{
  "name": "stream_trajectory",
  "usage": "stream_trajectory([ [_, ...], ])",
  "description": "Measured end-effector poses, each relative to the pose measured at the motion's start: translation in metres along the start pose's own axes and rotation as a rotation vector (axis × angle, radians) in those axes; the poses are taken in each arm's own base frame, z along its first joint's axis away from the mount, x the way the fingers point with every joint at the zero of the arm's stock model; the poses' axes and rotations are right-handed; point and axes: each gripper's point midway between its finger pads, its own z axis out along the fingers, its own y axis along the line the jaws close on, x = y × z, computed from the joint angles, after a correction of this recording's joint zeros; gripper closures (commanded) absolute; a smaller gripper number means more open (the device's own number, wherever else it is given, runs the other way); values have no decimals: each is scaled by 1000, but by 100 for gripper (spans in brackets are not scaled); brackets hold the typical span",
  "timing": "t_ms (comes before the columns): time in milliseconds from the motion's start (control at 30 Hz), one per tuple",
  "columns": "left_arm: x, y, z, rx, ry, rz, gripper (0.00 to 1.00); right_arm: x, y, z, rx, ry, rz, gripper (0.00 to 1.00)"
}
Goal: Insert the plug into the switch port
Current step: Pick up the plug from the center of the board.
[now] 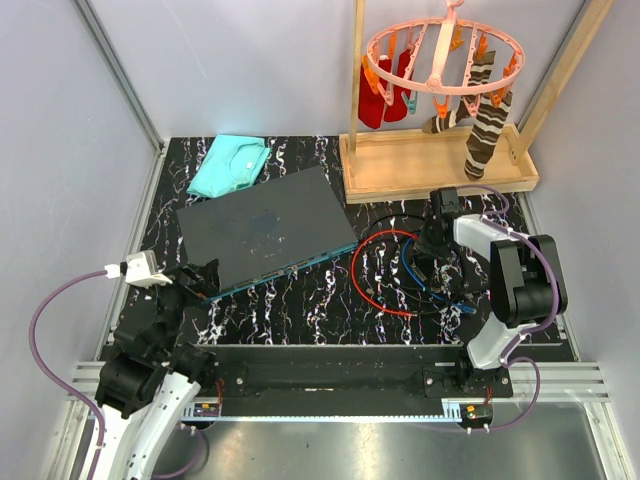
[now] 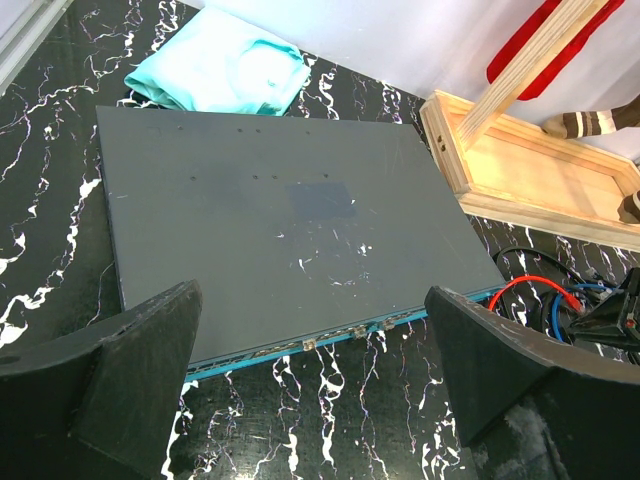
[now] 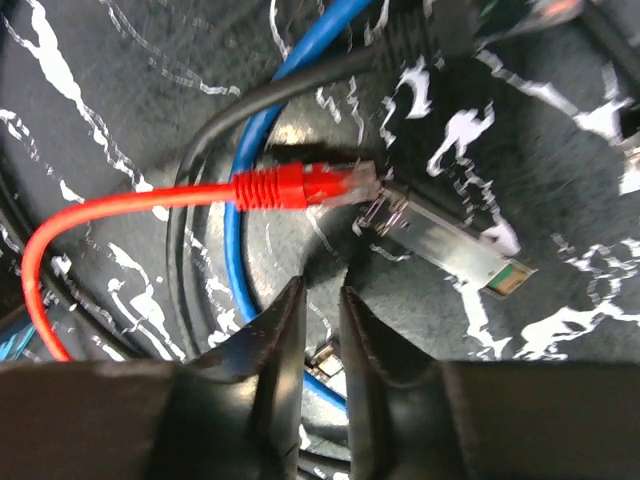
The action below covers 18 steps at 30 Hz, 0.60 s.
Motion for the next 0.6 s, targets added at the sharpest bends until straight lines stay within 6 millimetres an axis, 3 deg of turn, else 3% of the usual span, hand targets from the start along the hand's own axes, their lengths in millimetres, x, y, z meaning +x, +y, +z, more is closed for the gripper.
stream_trajectory([
  [233, 0, 0, 0, -3, -1, -1, 1, 4, -13, -11, 43, -8, -40, 47],
  [400, 0, 0, 0, -3, -2, -3, 1, 25, -26, -30, 53, 16, -48, 46],
  [600, 0, 0, 0, -4, -1, -4, 1, 39, -28, -32, 39, 64, -59, 46],
])
